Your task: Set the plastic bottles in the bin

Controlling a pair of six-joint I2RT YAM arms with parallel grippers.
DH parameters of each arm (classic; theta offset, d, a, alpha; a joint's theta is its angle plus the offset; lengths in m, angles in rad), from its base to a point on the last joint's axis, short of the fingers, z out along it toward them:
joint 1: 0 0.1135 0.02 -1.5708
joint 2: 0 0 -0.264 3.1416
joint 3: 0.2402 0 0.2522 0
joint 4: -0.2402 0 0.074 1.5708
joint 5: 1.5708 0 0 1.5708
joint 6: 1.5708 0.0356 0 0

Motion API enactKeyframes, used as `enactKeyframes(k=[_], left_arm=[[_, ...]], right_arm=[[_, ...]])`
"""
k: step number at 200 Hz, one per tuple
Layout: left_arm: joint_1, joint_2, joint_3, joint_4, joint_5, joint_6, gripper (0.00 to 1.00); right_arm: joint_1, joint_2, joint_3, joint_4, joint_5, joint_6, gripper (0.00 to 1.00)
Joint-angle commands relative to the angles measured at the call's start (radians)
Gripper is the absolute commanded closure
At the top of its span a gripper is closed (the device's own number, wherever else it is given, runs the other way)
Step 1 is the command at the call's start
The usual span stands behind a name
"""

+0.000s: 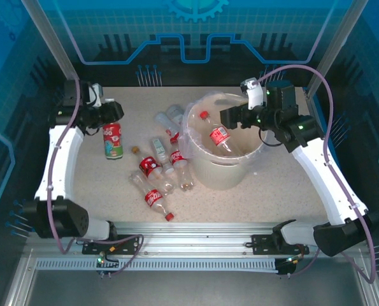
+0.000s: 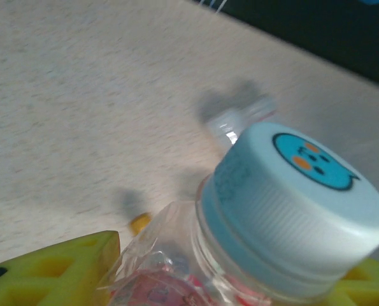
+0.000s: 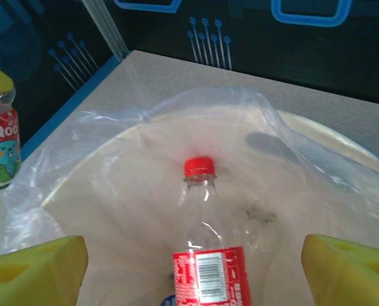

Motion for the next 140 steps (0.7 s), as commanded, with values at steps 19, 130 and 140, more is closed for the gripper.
enactKeyframes(k=[19,130,140], left_arm=[[-0.003,-0.111,-0.091,0.264,0.243,-0.281,0.80],[-0.185,-0.131,-0.135,0.568,0.412,-0.552,1.00],[-0.199,-0.128,-0.150,0.605,0.422,-0.573,1.00]], right_arm=[[0.053,0.060,0.110,-0.011,-0.047,-0.013,0.12],[0.292,0.404,0.502,-0.069,-0.171,-0.034,0.12],[0.312,0.435,0.531,-0.066,-0.181,-0.029,0.12]])
